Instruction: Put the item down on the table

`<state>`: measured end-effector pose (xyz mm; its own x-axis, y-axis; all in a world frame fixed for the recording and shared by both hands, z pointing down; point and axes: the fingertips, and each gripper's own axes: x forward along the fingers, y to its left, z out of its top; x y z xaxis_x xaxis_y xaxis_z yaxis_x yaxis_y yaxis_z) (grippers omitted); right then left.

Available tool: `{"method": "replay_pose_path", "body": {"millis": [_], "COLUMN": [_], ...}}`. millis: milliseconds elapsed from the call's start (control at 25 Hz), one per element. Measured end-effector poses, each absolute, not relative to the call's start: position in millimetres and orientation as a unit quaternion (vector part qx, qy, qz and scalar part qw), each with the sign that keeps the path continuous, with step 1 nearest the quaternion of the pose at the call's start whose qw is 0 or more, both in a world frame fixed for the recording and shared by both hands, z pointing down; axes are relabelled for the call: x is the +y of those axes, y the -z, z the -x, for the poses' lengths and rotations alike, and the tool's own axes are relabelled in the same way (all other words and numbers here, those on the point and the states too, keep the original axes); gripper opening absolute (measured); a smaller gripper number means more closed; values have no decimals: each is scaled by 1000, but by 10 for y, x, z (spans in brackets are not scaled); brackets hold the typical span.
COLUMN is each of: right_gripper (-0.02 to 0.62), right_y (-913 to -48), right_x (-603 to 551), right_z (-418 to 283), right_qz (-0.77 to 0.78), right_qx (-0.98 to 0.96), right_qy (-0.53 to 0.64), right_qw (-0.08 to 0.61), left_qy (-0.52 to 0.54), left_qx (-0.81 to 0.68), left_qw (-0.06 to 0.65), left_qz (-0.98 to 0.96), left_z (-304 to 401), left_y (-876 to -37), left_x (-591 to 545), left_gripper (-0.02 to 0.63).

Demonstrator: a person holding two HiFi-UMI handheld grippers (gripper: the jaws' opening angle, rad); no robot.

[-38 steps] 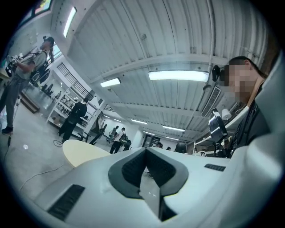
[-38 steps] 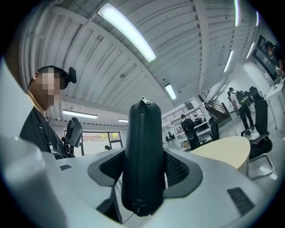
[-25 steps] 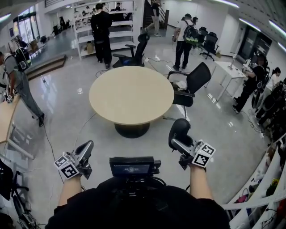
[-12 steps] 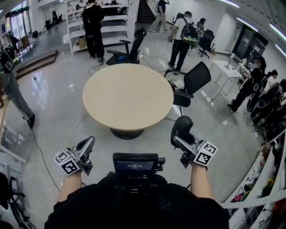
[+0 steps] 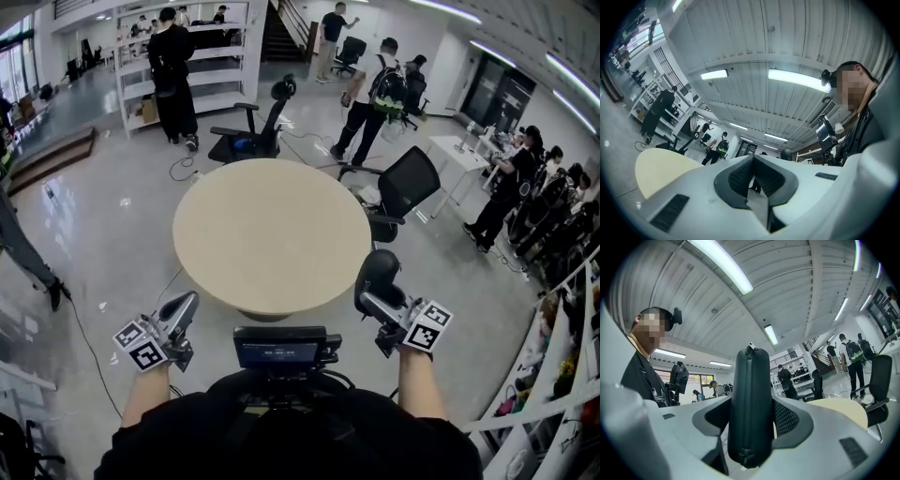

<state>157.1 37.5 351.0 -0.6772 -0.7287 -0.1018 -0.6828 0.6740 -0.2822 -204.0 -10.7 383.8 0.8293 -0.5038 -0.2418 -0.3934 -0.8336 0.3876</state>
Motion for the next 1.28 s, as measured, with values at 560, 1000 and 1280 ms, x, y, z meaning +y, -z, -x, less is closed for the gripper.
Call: {"method": "replay_pose_path", "body": {"millis": [560, 1000, 1280], "right_gripper": [267, 267, 267], "right_y": [-3624, -3625, -3794], "right_x": [-736, -2173, -2757], "right_z": [-1487, -2492, -3052], "right_qz": [373, 299, 268], "right_qx": [912, 939, 943], "right_qy": [139, 132, 152], "right_qw": [95, 110, 123], "left_qy": [161, 170, 149], "left_qx": [-271, -324, -352], "left_qw": [189, 166, 168], "left_qz": [-930, -916, -909], "left_z": [2238, 1132, 516], "left_y": [-3970, -3831, -3880], "left_x": [-1060, -1948, -2293], "left_gripper": [1, 0, 0]}}
